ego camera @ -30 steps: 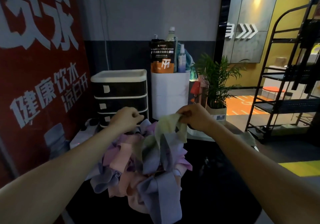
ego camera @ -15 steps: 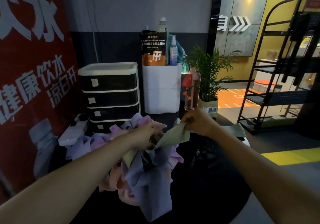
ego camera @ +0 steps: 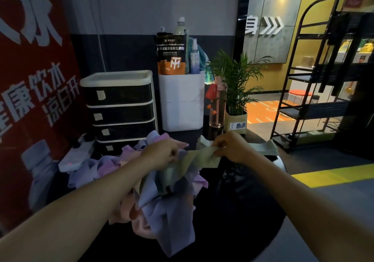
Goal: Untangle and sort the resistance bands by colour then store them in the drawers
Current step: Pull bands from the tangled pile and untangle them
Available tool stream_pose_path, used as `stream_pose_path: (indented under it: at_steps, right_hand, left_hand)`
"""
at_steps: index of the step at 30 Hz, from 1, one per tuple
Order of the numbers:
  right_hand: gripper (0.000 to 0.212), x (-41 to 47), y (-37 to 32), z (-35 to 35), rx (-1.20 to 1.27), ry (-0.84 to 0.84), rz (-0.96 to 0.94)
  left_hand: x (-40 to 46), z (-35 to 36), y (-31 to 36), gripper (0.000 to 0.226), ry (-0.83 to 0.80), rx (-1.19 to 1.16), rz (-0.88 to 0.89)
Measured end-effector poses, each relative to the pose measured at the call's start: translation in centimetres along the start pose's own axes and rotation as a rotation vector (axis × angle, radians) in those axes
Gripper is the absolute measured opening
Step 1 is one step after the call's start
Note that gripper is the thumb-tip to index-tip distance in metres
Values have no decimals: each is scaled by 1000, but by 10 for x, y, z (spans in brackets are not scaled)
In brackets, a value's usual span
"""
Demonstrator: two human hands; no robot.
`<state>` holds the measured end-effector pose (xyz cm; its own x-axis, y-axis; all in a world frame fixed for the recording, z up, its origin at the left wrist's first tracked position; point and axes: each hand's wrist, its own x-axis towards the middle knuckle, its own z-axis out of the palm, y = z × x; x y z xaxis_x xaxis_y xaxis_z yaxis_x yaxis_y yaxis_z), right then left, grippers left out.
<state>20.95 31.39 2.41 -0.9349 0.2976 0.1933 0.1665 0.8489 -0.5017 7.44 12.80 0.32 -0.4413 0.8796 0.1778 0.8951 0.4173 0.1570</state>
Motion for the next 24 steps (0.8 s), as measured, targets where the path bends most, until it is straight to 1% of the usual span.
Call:
stream_pose_path:
  at_steps: [1, 2, 4, 5, 7, 9, 11, 13, 14, 15, 17, 18, 20, 21, 22, 24]
  right_hand:
    - [18, 1, 1, -2, 4, 18, 4]
    - [19, 2, 1, -3, 5, 33, 5]
    - [22, 6, -1, -5, -4, 60, 0]
    - [23, 7, -4, -5, -6, 67, 0]
    - [21, 11, -10, -7, 1, 82, -20]
    - [15, 15, -17, -8, 11, 102, -49]
    - [8, 16, -20, -8, 15, 112, -54]
    - [17, 14, -20, -6, 50, 89, -40]
    - [17, 11, -19, -5, 74, 77, -24]
    - [17, 6, -18, -4, 82, 72, -20]
    - [16, -4, -15, -4, 81, 80, -36]
    - [15, -9, -14, -4, 86, 76, -40]
    - [16, -17, -9, -5, 97, 52, -37]
    - [17, -20, -6, -5, 97, 38, -33]
    - [19, -22, -3, -6, 91, 28, -21]
    - [21, -25, 2, -6, 106, 23, -1]
  left_hand:
    - [0, -9, -3, 11, 29, -81, -68]
    - [-1, -17, -6, 9, 115, -122, -86]
    - [-3, -32, -12, 11, 196, -192, -170]
    - [-4, -38, -15, 12, 203, -218, -188]
    - [-7, -49, -18, 13, 225, -348, -167]
    - [-17, -57, -14, 18, 174, -552, -146]
    - [-25, -54, -8, 19, 62, -797, -155]
    - [-30, -46, -1, 21, -46, -941, -197]
    - [-31, -42, 2, 22, -65, -932, -203]
    - [-32, -38, 6, 20, -48, -878, -191]
    - [-28, -29, 6, 10, 56, -583, -131]
    - [-24, -24, 3, 10, 89, -407, -78]
    - [-14, -9, -4, 28, 75, -137, 23]
    - [-12, -3, -3, 34, 69, -53, 59]
    - [-9, 1, -1, 36, 86, 11, 88]
    - [-6, 6, 6, 34, 112, 53, 109]
